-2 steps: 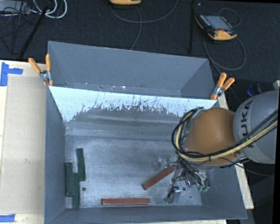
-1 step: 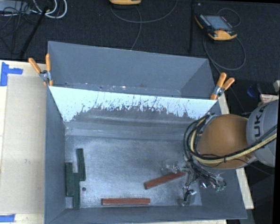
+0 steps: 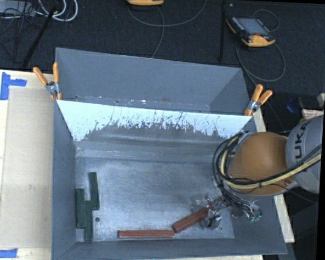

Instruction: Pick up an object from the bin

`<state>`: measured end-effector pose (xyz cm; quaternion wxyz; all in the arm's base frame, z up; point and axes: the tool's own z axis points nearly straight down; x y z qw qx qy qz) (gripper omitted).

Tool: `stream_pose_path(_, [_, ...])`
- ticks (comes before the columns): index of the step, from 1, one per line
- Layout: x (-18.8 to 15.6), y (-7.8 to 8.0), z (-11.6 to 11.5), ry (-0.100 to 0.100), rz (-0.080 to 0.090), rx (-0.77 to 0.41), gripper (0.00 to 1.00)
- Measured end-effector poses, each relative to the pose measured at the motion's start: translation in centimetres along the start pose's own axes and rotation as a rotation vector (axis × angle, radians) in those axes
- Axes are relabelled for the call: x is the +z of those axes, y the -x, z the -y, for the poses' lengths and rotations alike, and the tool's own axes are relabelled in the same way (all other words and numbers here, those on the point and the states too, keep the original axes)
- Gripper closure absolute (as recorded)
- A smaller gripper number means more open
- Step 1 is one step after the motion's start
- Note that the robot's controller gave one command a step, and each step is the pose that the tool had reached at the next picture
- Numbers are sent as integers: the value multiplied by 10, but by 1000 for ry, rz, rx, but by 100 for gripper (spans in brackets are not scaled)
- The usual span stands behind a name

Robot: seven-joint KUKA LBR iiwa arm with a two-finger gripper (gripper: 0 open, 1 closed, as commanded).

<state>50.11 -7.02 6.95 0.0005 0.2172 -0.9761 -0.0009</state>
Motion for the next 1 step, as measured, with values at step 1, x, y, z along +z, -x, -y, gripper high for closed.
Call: stream_pose_path(1, [-158,-14,-3,-6,7,-22,100])
